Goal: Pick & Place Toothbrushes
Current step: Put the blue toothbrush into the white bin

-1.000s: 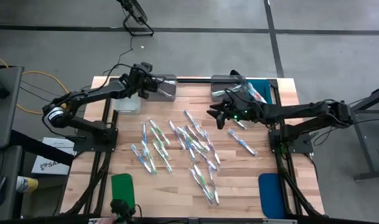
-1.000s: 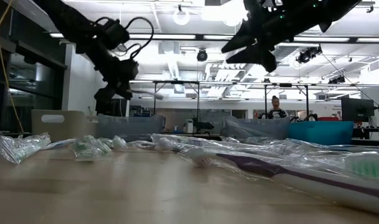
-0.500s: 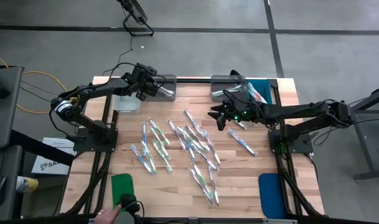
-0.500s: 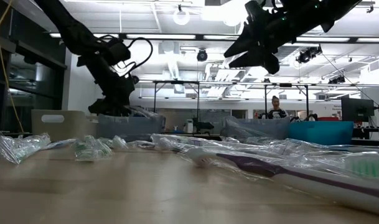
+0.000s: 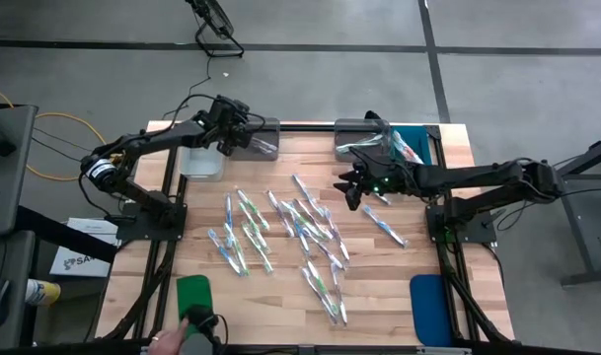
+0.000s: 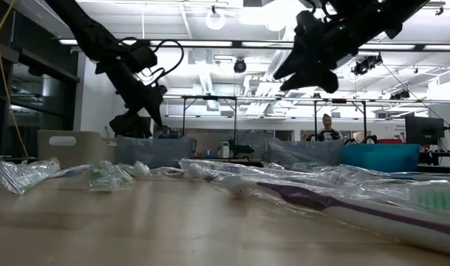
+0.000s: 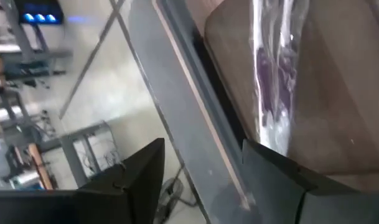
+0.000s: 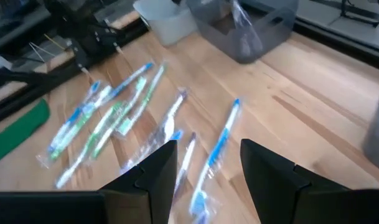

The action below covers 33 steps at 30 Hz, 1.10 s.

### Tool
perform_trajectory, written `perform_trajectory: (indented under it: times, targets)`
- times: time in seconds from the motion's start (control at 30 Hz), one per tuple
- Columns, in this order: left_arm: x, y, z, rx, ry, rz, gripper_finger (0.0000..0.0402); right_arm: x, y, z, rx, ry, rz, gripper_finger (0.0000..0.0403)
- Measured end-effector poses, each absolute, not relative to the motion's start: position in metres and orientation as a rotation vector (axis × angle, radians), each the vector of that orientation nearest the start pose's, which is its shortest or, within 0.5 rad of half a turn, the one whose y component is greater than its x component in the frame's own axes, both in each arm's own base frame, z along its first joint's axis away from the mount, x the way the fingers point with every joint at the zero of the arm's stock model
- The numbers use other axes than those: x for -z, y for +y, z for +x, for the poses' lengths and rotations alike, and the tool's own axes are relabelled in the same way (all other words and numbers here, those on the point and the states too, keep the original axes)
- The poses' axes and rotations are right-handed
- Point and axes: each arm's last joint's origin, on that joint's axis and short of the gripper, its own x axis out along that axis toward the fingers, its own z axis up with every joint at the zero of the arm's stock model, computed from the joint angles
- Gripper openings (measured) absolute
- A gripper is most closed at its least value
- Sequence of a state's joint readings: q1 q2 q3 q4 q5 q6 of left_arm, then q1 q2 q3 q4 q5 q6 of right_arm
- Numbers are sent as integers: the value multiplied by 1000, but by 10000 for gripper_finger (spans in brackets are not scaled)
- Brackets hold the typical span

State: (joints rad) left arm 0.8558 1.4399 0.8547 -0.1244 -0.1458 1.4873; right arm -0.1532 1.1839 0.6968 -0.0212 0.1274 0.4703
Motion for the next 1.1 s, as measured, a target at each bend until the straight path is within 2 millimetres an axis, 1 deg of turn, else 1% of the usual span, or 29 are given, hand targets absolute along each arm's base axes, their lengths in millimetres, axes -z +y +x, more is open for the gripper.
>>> perform_trajectory:
  times: [0.13,0.3,0.4,0.53,0.63,0.77,0.93,1.1]
  targets:
    - [-221,227,189,-273,1294,976,213,-244,-40,234,402,470,461,169]
    - [-221,226,188,-323,1285,873,213,-251,-39,225,421,457,448,169]
    - [-221,226,188,-368,1266,809,214,-248,-39,223,431,493,450,169]
    - [-224,222,190,-404,1235,758,214,-243,-38,220,452,543,520,169]
    - [-233,214,193,-391,1184,777,214,-239,-36,217,442,595,579,169]
    - [-248,204,191,-416,1114,770,214,-233,-33,212,478,665,642,169]
    - [-262,194,186,-404,1022,759,214,-223,-28,204,579,774,706,169]
    - [-270,187,182,-375,948,724,214,-216,-20,195,646,874,737,169]
